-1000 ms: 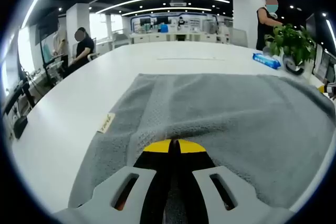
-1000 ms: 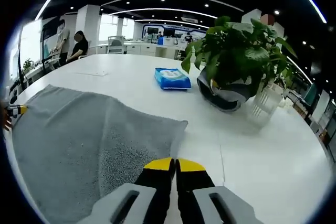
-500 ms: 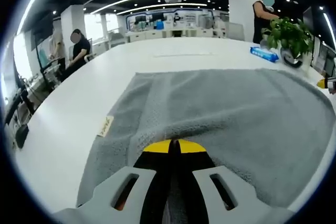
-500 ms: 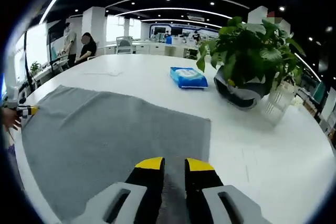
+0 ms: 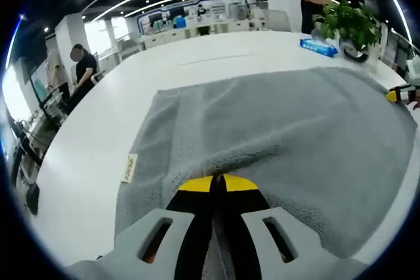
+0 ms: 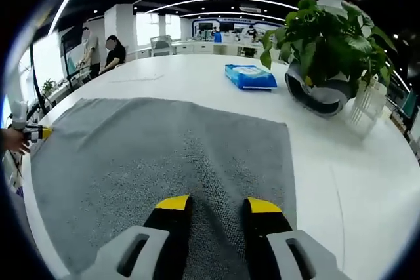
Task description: Open the folded towel by lifting each exposed corner and separating the folded layers until the towel lies flat within the target outline without major curled edges
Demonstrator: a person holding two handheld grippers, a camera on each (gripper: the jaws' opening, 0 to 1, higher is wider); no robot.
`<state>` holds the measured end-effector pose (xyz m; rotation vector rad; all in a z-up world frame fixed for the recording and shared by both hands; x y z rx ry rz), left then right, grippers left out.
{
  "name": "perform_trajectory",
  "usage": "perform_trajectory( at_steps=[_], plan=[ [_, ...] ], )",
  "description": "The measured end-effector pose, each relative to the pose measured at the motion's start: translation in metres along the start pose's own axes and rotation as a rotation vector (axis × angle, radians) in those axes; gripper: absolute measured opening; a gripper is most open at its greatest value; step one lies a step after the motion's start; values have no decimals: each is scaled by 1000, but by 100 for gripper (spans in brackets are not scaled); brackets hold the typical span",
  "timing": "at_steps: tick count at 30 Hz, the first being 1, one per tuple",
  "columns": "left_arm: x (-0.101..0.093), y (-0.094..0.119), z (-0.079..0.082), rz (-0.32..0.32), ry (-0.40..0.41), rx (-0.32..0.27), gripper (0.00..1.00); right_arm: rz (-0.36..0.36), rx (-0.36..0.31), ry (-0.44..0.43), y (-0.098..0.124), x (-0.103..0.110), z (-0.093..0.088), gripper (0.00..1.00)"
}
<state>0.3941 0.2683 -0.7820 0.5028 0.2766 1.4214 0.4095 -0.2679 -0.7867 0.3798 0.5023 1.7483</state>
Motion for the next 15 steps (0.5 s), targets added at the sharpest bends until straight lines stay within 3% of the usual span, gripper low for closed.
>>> perform_trajectory(
  at_steps=[15],
  plan=[
    [7,-23,11,-10,4,22,3,-9,-24,-22,-22,-11,15,32]
  ],
)
Point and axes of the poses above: the point that each gripper's makers call its tool centre point, and the gripper's own axes: y roughly backward along the fingers, x roughly to its left, z roughly out of its top, the point moved 3 cm from there along y, roughly backward along the fingers, and after that the axes turned 9 degrees about -x, right-handed, at the moved point
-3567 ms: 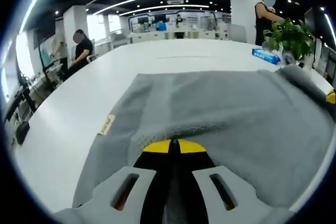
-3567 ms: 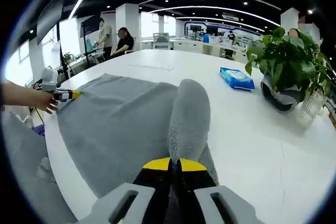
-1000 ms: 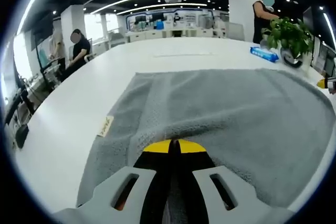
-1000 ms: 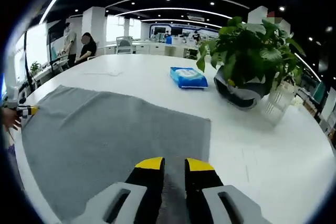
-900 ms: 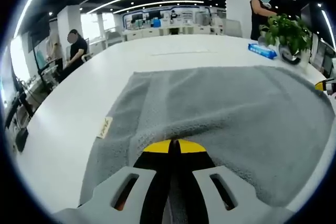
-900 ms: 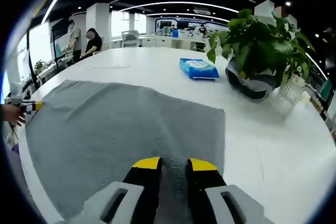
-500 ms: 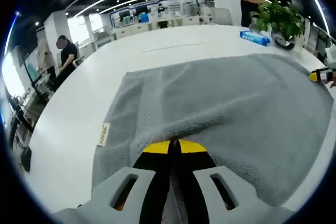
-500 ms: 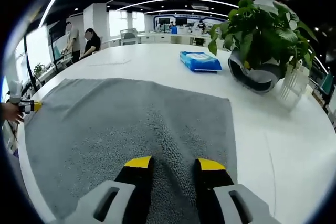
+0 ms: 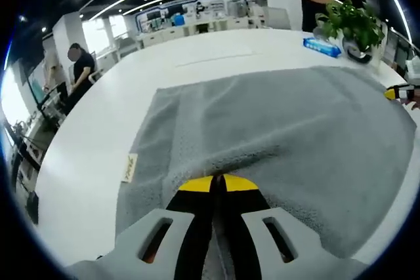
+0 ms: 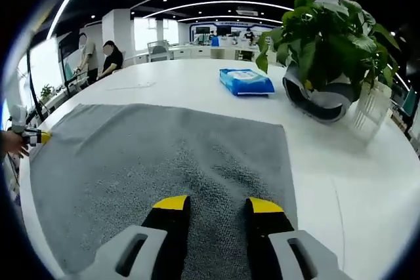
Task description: Open the folded towel by lifting each exposed corner and separating the folded layers until the towel lies flat within the target outline without major curled edges
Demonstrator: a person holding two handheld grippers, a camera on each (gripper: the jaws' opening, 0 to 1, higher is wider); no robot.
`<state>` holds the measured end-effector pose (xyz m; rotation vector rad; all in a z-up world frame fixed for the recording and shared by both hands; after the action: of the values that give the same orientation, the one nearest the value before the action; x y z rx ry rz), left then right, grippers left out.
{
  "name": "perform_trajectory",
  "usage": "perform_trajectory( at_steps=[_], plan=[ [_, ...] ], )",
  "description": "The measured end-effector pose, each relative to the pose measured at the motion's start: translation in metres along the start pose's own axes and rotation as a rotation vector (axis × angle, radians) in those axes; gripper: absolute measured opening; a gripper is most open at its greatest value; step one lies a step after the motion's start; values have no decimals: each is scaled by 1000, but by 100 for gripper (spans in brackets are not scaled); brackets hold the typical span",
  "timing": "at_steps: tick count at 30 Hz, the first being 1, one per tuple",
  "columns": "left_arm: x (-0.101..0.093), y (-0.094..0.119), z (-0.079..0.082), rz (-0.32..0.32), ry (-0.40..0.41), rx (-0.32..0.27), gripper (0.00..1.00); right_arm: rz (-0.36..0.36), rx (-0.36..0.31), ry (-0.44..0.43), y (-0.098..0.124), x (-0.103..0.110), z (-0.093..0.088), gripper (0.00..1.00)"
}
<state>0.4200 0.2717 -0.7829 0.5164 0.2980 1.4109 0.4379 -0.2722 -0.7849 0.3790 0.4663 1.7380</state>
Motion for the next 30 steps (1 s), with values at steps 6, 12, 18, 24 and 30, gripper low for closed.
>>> perform_trajectory(
  at_steps=[6,12,18,24,30],
  plan=[
    [3,-2,0,5,75,-9,4,-16,-25,-130,4,-2,6,30],
    [3,2,0,-19,114,18,7,-6,-163,-149,32,-1,40,30],
    [-25,16,10,-82,116,-22,16,66,-273,-224,80,33,66,31],
    [-70,58,40,-166,146,-195,22,200,-459,-216,119,80,86,44],
    [-92,106,60,-167,215,-356,33,216,-503,-216,146,103,85,57]
  ],
)
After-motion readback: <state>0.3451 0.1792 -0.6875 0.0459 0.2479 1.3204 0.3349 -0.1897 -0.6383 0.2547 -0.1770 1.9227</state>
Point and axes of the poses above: the point that each gripper's makers call its tool centre point, and the gripper's own axes: y roughly backward along the fingers, x roughly to its left, z roughly out of its top, the point moved 3 cm from there along y, roughly backward along the fingers, and after that the axes turned 9 degrees about -x, right-handed, at the moved point
